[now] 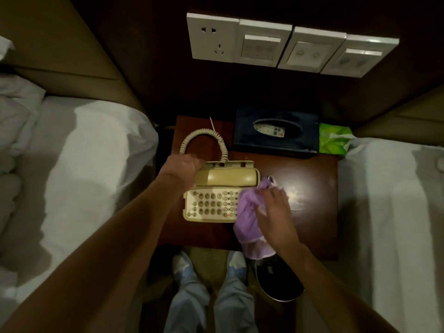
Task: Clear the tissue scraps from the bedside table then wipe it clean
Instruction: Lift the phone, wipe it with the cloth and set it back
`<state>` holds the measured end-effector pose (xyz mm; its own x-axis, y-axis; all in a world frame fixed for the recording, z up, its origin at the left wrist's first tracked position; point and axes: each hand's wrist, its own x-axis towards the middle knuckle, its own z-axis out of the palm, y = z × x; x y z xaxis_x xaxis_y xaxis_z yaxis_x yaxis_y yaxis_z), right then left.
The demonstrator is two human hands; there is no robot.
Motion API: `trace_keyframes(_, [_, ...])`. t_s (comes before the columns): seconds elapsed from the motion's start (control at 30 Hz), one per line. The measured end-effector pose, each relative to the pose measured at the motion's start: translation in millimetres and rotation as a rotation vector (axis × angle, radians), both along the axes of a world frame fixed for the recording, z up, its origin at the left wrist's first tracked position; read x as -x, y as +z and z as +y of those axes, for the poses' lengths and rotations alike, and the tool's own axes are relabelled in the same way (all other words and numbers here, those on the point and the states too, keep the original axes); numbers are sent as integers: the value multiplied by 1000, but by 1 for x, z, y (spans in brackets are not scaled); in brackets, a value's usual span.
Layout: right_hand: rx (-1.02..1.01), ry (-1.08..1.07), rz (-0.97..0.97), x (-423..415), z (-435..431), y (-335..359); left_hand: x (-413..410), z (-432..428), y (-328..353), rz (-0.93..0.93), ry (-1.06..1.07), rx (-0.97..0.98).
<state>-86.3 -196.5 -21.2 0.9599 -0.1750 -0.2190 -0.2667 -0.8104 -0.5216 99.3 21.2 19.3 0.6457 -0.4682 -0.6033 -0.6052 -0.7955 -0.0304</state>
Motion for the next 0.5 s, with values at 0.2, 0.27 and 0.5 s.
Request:
trace_keyframes(0.2, [4, -178, 27, 21, 29, -7, -2, -3, -1, 21, 11, -41])
trace_keyframes(0.27, [-54, -118, 31, 38, 30, -7, -2, -2, -2, 21, 8, -43])
trace_keyframes(0.5, [-169, -517, -128, -36, -14, 2, 3, -2, 0, -9, -110, -114])
